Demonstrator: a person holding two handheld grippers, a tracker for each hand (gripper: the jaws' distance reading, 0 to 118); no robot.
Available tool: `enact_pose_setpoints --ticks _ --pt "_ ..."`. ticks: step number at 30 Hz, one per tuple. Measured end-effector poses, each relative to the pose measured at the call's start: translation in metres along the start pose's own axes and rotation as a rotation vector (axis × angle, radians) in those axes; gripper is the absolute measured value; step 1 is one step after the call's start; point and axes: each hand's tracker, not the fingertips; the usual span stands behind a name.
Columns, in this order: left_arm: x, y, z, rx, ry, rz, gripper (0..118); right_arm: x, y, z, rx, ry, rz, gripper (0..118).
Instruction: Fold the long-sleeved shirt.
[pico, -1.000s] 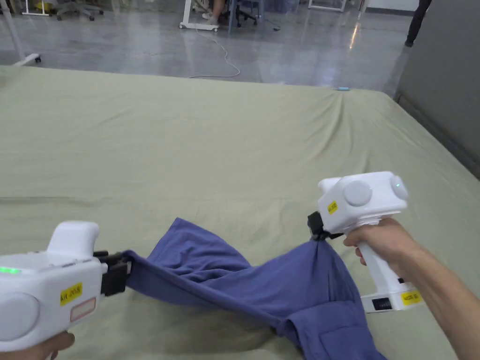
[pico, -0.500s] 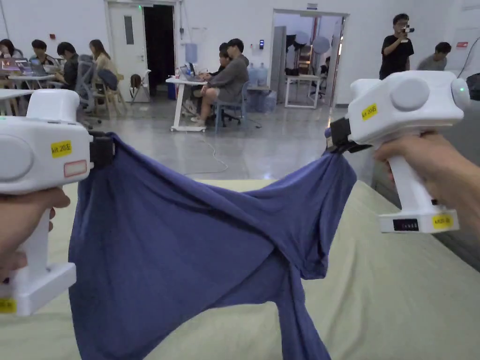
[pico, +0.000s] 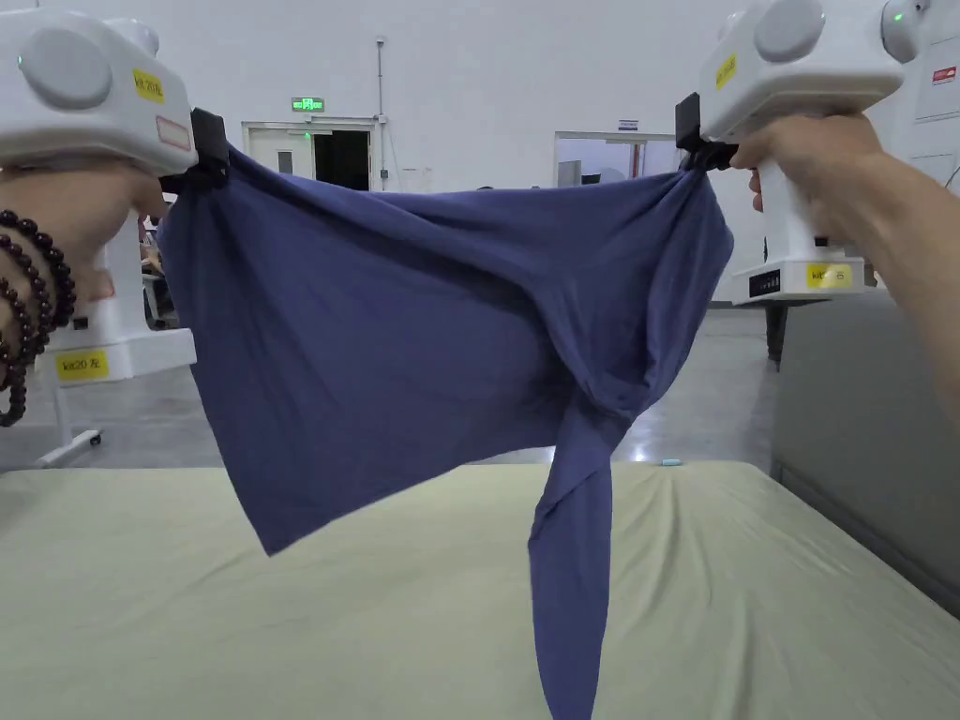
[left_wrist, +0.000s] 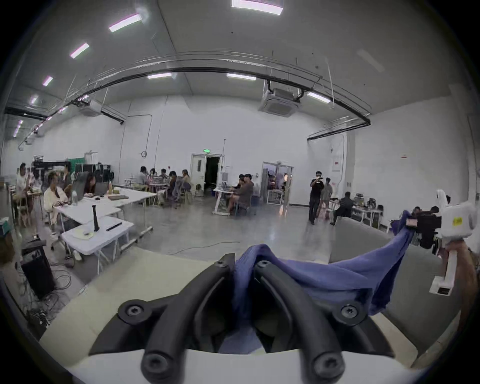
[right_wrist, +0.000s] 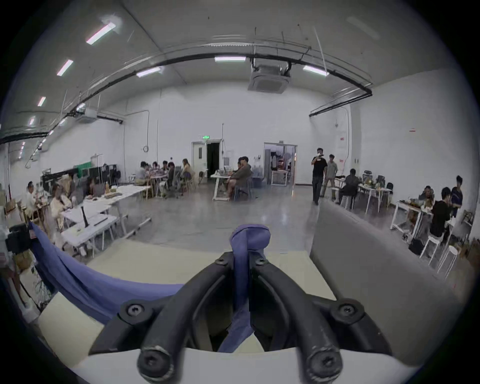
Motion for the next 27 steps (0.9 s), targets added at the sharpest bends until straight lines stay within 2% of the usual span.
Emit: enact_pose_setpoints --ticks 4,7,10,17,20,23,27 --pt "-0.008 -0.009 -0.007 -0.008 0.018 0.025 5 0.002 -0.019 -0.012 -0.017 0.022 -0.030 5" --pt "-0.011 -0.038 -0.016 -0.044 0.019 -0.013 5 0.002 -0.060 -0.036 -0.088 0.033 -0.052 5" --pt "-0.017 -0.086 -0.034 -0.130 0.032 -0.025 5 0.000 -0.122 -0.066 -0.174 0.049 -0.090 5" --pt "-0.033 -0.251 -0.065 -0.400 0.041 -0.013 5 -0.019 -0.311 -0.114 -0.420 0.047 -0.142 5" --pt "-0.044 -0.311 -0.065 -0.479 0.039 0.016 5 -0.024 -0.379 -0.122 -0.506 0.042 -0.079 5" --pt "-0.053 -0.341 -0.059 -0.518 0.051 0.023 5 -0.024 -0.410 -0.114 -0.524 0.052 -0.072 5" --pt "-0.060 -0.338 -0.029 -0.496 0.026 0.012 5 -0.015 -0.400 -0.085 -0.515 0.068 -0.085 5"
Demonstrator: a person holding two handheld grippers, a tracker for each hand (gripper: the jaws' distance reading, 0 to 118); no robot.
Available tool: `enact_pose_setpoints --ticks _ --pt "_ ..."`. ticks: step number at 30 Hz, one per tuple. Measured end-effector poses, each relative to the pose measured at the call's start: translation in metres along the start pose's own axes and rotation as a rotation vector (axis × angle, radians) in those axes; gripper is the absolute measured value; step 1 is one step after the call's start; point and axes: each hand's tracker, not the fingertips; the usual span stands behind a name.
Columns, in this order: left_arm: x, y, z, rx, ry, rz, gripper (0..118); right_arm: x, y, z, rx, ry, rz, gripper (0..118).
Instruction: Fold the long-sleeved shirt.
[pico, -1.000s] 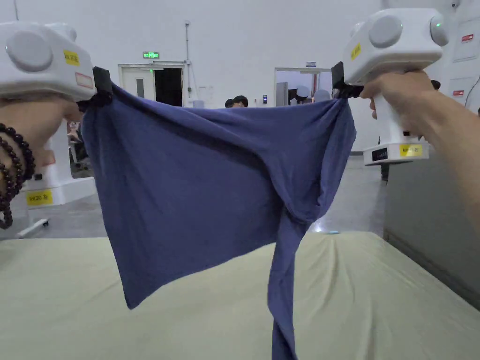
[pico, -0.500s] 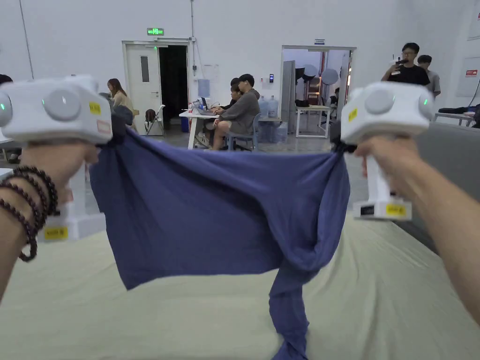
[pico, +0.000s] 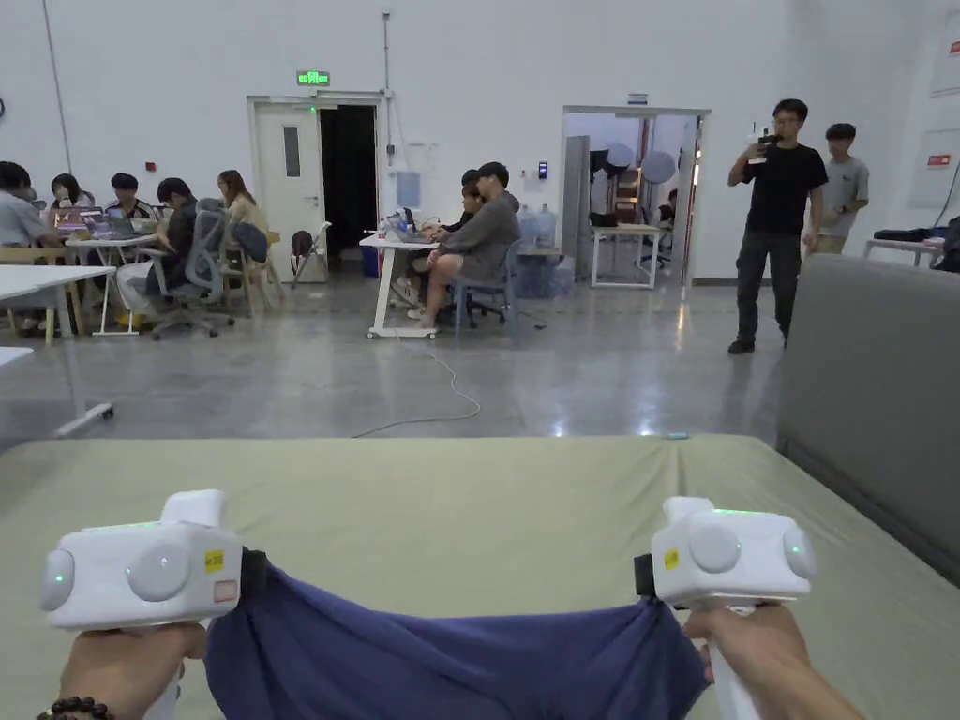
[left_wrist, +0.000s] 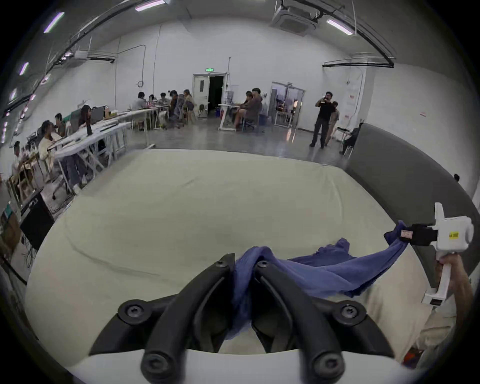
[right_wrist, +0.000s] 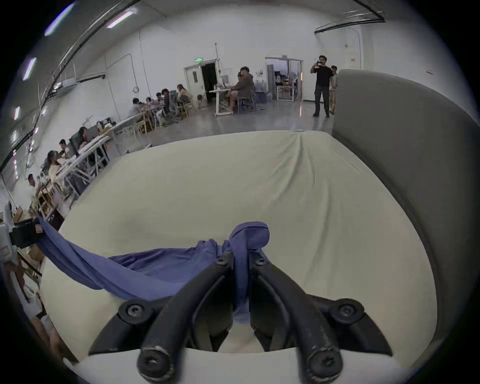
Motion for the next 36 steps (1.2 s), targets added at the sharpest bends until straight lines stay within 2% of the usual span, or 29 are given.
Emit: enact_pose_setpoints --ticks 3,6,8,12,15,18,21,24,25,26,27,28,29,30,33,34,35,36 --pt "0.000 -0.017 0.033 0.002 -0.001 0.020 5 0.006 -0.016 0.034 -0.035 0.016 -0.014 5" --pt "0.004 -0.060 0.070 -0.019 0.004 0.041 5 0.011 -0.062 0.071 -0.029 0.053 0.051 5" --pt "0.006 -0.092 0.088 -0.040 -0.013 0.019 5 0.015 -0.097 0.087 -0.048 0.037 0.076 5" --pt "0.009 -0.171 0.123 -0.153 -0.037 -0.081 5 0.028 -0.179 0.112 -0.151 0.046 0.102 5" --pt "0.002 -0.233 0.138 -0.311 -0.109 -0.028 5 0.040 -0.245 0.123 -0.253 0.053 0.126 5" --pt "-0.002 -0.276 0.144 -0.408 -0.087 -0.064 5 0.047 -0.292 0.124 -0.351 0.066 0.121 5" --pt "-0.005 -0.296 0.144 -0.419 -0.083 -0.051 5 0.051 -0.317 0.114 -0.376 0.071 0.087 5" --pt "-0.006 -0.301 0.143 -0.419 -0.067 -0.046 5 0.049 -0.321 0.106 -0.401 0.067 0.111 5" --pt "-0.004 -0.301 0.147 -0.409 -0.070 -0.039 5 0.047 -0.319 0.107 -0.409 0.066 0.121 6" --pt "-0.005 -0.297 0.150 -0.389 -0.082 -0.009 6 0.045 -0.315 0.110 -0.409 0.059 0.128 13" --pt "-0.007 -0.291 0.156 -0.371 -0.085 0.010 16 0.043 -0.310 0.116 -0.395 0.050 0.155 29" --pt "-0.007 -0.287 0.161 -0.356 -0.090 0.012 57 0.043 -0.304 0.124 -0.383 0.041 0.168 64" --pt "-0.006 -0.279 0.168 -0.337 -0.093 0.002 93 0.043 -0.298 0.134 -0.355 0.033 0.170 90" --pt "-0.006 -0.273 0.173 -0.318 -0.089 -0.012 117 0.044 -0.290 0.142 -0.319 0.026 0.171 103" --pt "0.000 -0.246 0.194 -0.190 -0.098 -0.054 118 0.046 -0.262 0.171 -0.201 0.024 0.141 103" --pt "0.004 -0.238 0.195 -0.167 -0.096 -0.067 118 0.046 -0.255 0.175 -0.183 0.009 0.123 99" --pt "0.008 -0.233 0.195 -0.193 -0.079 -0.077 117 0.045 -0.250 0.178 -0.174 -0.003 0.109 85" --pt "0.011 -0.229 0.194 -0.193 -0.061 -0.088 103 0.045 -0.246 0.180 -0.162 -0.007 0.109 50"
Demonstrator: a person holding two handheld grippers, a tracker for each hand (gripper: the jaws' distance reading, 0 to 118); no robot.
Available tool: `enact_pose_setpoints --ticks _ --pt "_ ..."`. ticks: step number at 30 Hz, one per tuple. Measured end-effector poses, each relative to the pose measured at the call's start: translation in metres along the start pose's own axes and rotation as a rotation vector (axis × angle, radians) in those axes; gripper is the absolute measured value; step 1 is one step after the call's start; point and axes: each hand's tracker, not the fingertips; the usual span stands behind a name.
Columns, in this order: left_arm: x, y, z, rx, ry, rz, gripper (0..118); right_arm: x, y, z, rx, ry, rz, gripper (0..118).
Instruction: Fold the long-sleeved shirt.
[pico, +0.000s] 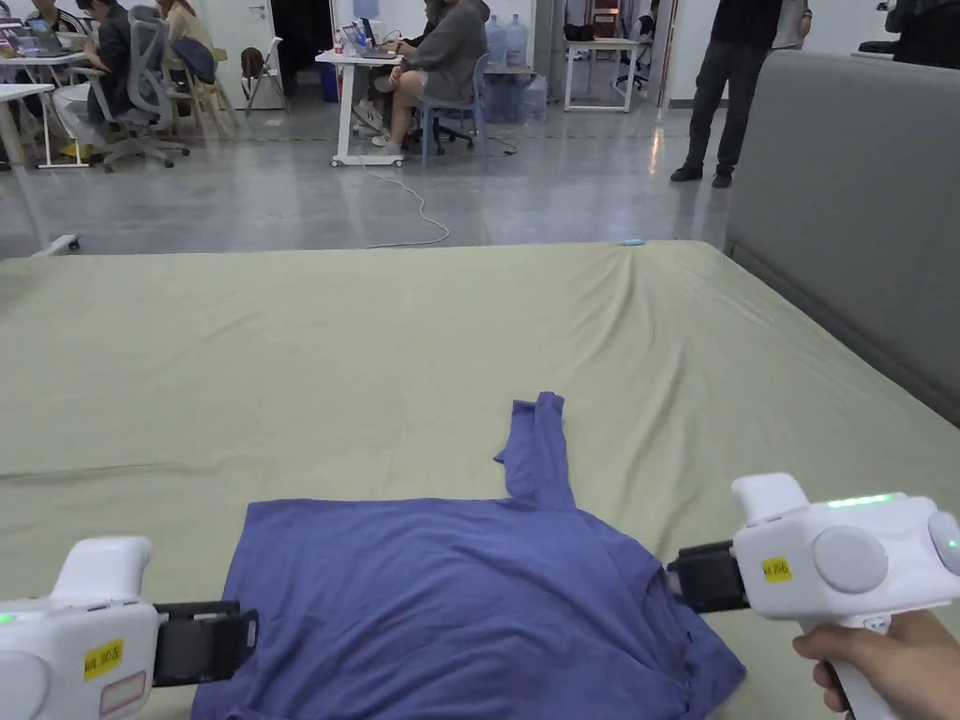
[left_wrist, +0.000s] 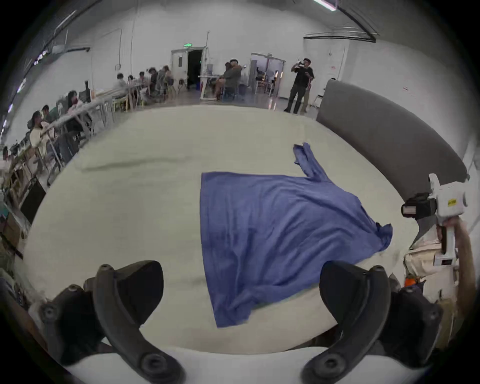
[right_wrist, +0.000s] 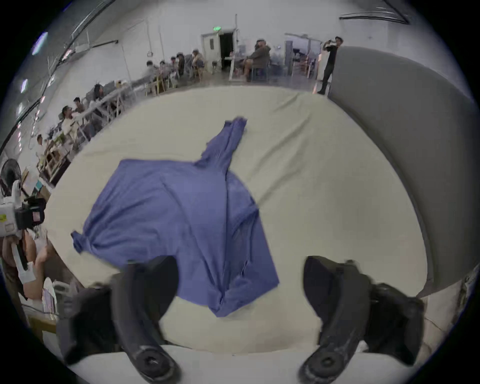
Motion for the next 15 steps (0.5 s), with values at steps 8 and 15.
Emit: enact_pose_setpoints --ticks 8,15 --pt "0.003 0.022 -0.024 0.006 -0.034 0.031 0 -0.004 -0.004 -0.012 -0.045 0.045 0.010 0" --pt "-0.014 0.107 -0.132 -0.065 -0.018 0.060 10 -0.002 0.010 -0.024 -0.060 0.048 0.001 0"
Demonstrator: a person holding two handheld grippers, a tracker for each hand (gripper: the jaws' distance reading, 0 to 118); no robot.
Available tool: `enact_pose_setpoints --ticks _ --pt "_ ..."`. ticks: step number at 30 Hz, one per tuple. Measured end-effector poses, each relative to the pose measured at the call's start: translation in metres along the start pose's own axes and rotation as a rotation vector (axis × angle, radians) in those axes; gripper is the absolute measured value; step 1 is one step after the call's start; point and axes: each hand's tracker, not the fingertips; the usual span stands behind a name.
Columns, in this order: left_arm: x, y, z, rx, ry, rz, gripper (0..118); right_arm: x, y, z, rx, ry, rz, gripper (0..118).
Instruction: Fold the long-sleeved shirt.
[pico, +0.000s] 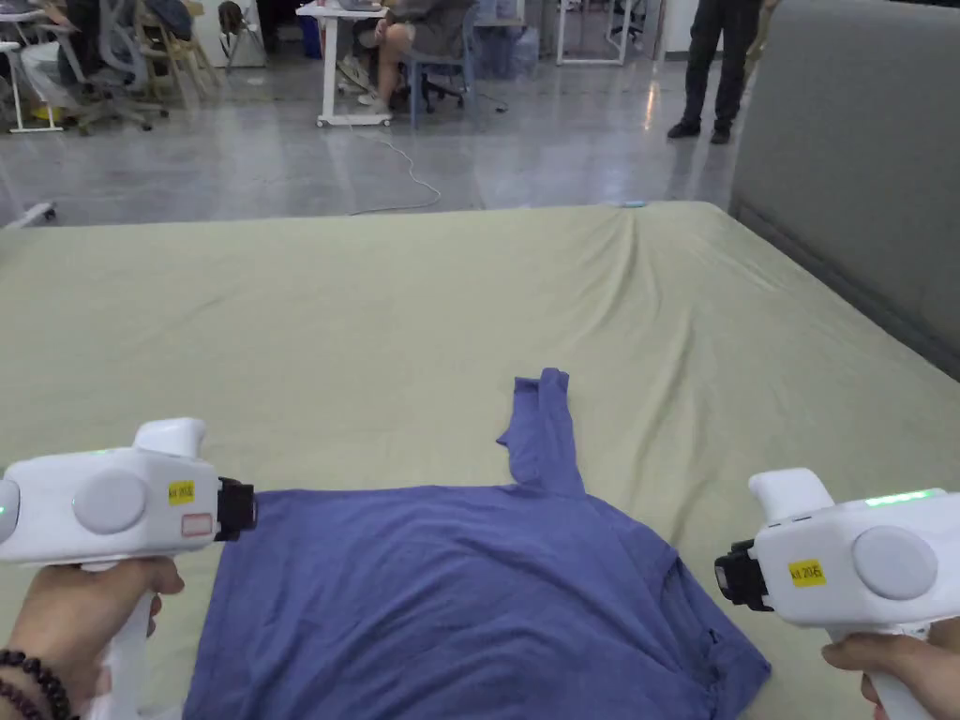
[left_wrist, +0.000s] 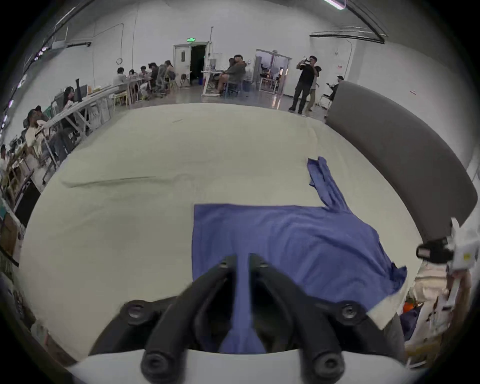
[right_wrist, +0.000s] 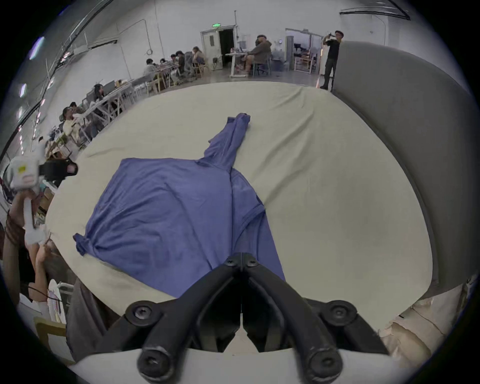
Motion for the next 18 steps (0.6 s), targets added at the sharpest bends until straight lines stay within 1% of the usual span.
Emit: enact_pose_setpoints --ticks 3,4,5,6,8,11,13,14,15,16,17,18 --pt "-0.002 0.026 -0.057 -0.088 0.119 -0.010 70 -0.002 0.009 -0.013 -0.022 -0.018 -0.003 0" --pt "-0.004 0.032 -0.076 -0.111 0.159 -0.024 88 -0.004 0.011 -0.017 -0.029 -0.029 0.000 0" --pt "-0.005 0.036 -0.093 -0.123 0.199 -0.037 93 -0.006 0.013 -0.021 -0.035 -0.035 0.005 0" --pt "-0.009 0.040 -0.108 -0.134 0.212 -0.054 93 -0.007 0.014 -0.025 -0.040 -0.038 0.005 0" --pt "-0.015 0.044 -0.134 -0.167 0.222 -0.046 93 -0.007 0.017 -0.030 -0.055 -0.029 0.000 0" --pt "-0.025 0.045 -0.161 -0.218 0.253 0.013 93 -0.006 0.019 -0.040 -0.077 -0.015 -0.011 0" --pt "-0.029 0.042 -0.175 -0.231 0.258 0.018 93 -0.002 0.022 -0.047 -0.085 -0.018 -0.016 0" --pt "-0.029 0.042 -0.181 -0.248 0.250 0.019 91 0.001 0.026 -0.051 -0.086 -0.029 -0.033 0" --pt "-0.029 0.040 -0.184 -0.265 0.240 0.017 83 0.003 0.031 -0.054 -0.086 -0.030 -0.042 0" --pt "-0.028 0.037 -0.183 -0.259 0.234 0.019 65 0.005 0.036 -0.056 -0.081 -0.026 -0.048 0" --pt "-0.024 0.036 -0.178 -0.239 0.195 0.010 42 0.009 0.044 -0.059 -0.071 -0.023 -0.055 0" --pt "-0.019 0.038 -0.175 -0.221 0.224 -0.021 0 0.011 0.051 -0.062 -0.063 -0.029 -0.062 0"
